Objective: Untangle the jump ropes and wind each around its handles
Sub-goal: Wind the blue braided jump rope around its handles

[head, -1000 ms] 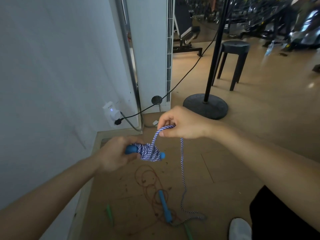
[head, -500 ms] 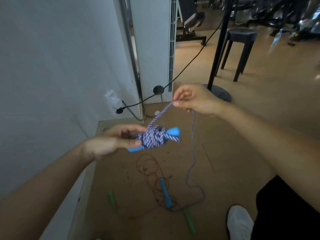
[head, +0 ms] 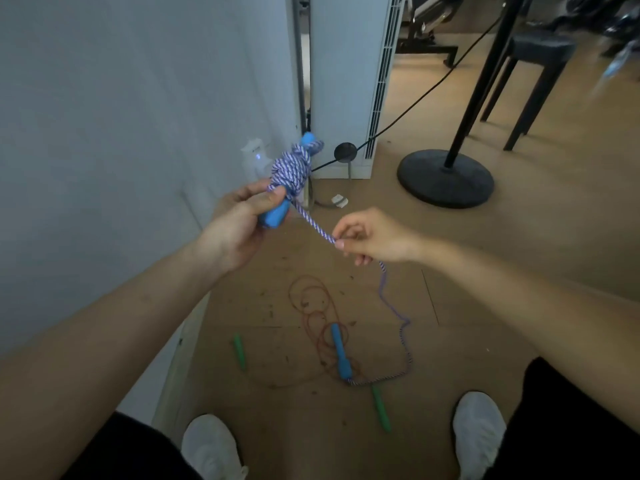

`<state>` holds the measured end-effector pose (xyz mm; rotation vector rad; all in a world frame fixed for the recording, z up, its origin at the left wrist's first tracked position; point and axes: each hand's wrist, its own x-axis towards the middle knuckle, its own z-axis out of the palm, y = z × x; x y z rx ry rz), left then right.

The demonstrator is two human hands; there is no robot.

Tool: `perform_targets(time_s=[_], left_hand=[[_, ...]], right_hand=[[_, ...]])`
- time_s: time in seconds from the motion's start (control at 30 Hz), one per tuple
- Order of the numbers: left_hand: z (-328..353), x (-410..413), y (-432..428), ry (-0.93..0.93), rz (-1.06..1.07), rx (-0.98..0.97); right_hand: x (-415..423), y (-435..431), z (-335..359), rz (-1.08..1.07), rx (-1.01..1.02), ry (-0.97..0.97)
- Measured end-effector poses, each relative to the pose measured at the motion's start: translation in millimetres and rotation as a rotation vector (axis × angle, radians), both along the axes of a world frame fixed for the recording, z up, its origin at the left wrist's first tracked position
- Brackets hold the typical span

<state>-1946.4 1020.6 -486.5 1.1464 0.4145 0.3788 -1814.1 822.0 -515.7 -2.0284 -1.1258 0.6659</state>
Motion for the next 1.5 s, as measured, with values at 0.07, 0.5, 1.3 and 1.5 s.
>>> perform_targets(time_s=[0.07,0.5,1.3,1.5], left_hand=[[-5,-1,10,0.081,0.086,0.079],[-25,-11,25,0.227,0.027,1.287],[1,-17,-10,0.045,-0.66,0.496],[6,-11,-16,-0.04,-0.355,0.017]], right_hand=[[-4,0,-1,0.031,-0.054,0.006],[-27,-17,63,0.155,0.067,-0.01],[76,-35,50,-0.311,0.265,-0.077],[87,-41,36,-0.296,0.08,-0.036]])
